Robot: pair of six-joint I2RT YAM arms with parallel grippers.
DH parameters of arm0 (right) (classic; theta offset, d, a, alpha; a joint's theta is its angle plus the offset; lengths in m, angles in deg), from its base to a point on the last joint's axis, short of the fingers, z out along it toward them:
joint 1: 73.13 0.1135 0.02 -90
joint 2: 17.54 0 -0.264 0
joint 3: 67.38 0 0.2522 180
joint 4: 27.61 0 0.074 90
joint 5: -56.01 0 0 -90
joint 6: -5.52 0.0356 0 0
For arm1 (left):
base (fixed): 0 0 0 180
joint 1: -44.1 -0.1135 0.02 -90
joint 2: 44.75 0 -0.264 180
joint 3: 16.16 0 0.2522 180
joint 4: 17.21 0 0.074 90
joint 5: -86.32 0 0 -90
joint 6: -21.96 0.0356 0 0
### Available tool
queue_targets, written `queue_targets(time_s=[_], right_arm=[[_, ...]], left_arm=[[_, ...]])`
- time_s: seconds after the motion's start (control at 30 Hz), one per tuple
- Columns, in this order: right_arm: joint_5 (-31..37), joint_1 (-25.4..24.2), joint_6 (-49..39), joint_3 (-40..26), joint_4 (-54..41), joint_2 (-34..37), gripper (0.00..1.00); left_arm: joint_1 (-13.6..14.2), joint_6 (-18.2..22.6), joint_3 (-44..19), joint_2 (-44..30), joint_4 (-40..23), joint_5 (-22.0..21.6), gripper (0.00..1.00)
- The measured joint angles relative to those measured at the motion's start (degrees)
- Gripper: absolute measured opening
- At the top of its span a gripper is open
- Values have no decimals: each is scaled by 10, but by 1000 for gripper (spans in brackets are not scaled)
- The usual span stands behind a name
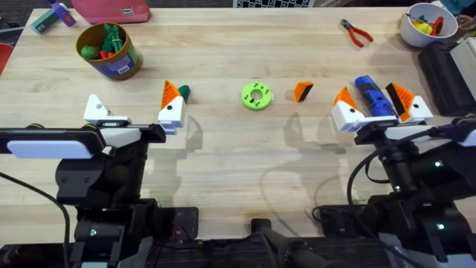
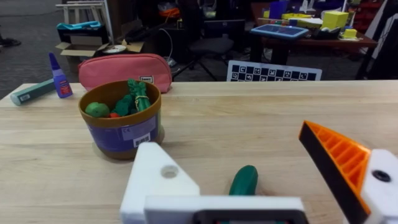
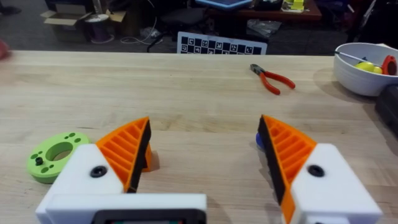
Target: Pick up the gripper from the table and insert it into the empty holder that is missing its gripper. Then pick up a screw, insert it into the mounting hole, and use the screwdriver to tighten it. Finally, clean up the table by picking up the vegetable and placing it into the bucket.
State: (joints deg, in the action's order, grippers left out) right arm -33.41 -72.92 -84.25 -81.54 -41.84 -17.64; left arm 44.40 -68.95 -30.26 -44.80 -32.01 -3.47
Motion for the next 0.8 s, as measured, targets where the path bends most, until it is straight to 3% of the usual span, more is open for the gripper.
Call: queue_targets(time_s=[0.3, 0.47, 0.63, 0.8], right_arm=[[0, 0, 0, 0, 2, 0, 994], [2, 0, 0, -1, 75, 1, 994], [2, 0, 0, -35, 75, 1, 994], [2, 0, 10, -143, 25, 25, 994]], left_arm=[[0, 0, 0, 0, 1, -2, 985], [0, 3, -8, 0, -24, -9, 985], [0, 5, -96, -16, -137, -12, 985], [0, 5, -238, -105, -210, -16, 985]])
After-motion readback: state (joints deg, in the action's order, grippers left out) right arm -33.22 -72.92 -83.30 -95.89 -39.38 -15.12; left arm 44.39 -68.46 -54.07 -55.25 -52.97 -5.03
